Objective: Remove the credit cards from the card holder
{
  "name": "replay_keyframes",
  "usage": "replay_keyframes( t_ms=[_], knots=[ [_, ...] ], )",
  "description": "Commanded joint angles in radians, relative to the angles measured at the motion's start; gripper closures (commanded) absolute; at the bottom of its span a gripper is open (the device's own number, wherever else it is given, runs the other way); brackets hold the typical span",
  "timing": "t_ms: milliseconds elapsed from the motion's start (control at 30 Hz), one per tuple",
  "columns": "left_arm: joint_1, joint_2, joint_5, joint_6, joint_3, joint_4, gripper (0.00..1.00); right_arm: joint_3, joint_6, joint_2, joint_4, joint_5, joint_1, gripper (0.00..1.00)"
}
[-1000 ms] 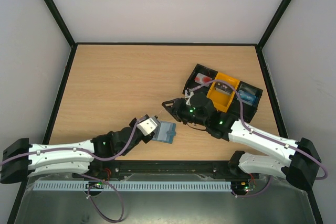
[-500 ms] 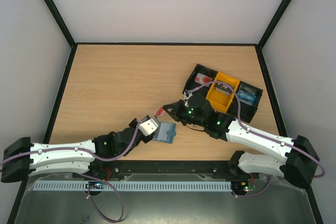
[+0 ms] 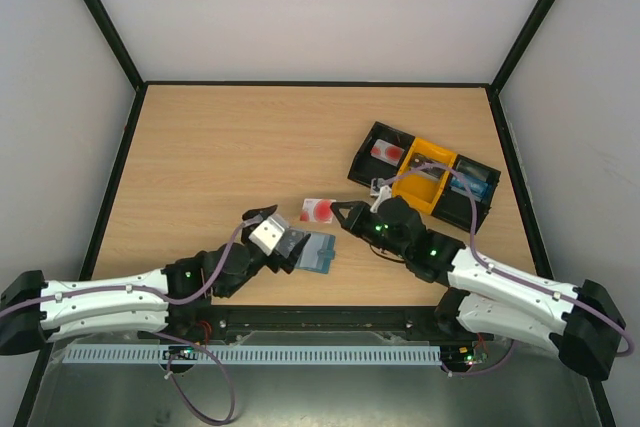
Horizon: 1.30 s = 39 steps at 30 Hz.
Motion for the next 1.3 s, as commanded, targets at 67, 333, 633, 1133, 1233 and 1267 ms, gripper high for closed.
replay_keyframes(
  t_ms=[67,333,633,1133,1233,1267],
  knots=[
    [0.042,-0.010,0.077,-0.158,0.048,-0.072,0.00,-0.020,-0.183,-0.093,0.049,0.153,0.005,0.98],
    [0.277,0.038,0.401,-0.350,0.125,-0.154,0.00,0.028,-0.341,-0.077,-0.031,0.324,0.003,0.98],
    [0.571,-0.023,0.790,-0.560,0.086,-0.113,0.00,0.125,-0.485,0.000,-0.082,0.262,-0.181,0.98],
    [0.698,0.003,0.980,-0.516,0.094,-0.262,0.00,0.203,-0.518,0.197,-0.008,0.005,-0.563,0.98],
    [0.698,-0.019,0.914,-0.499,0.121,-0.329,0.00,0.220,-0.520,0.242,0.002,-0.022,-0.605,0.98],
    [0.698,-0.028,0.899,-0.487,0.135,-0.352,0.00,0.228,-0.528,0.254,0.003,-0.015,-0.615,0.98]
  ],
)
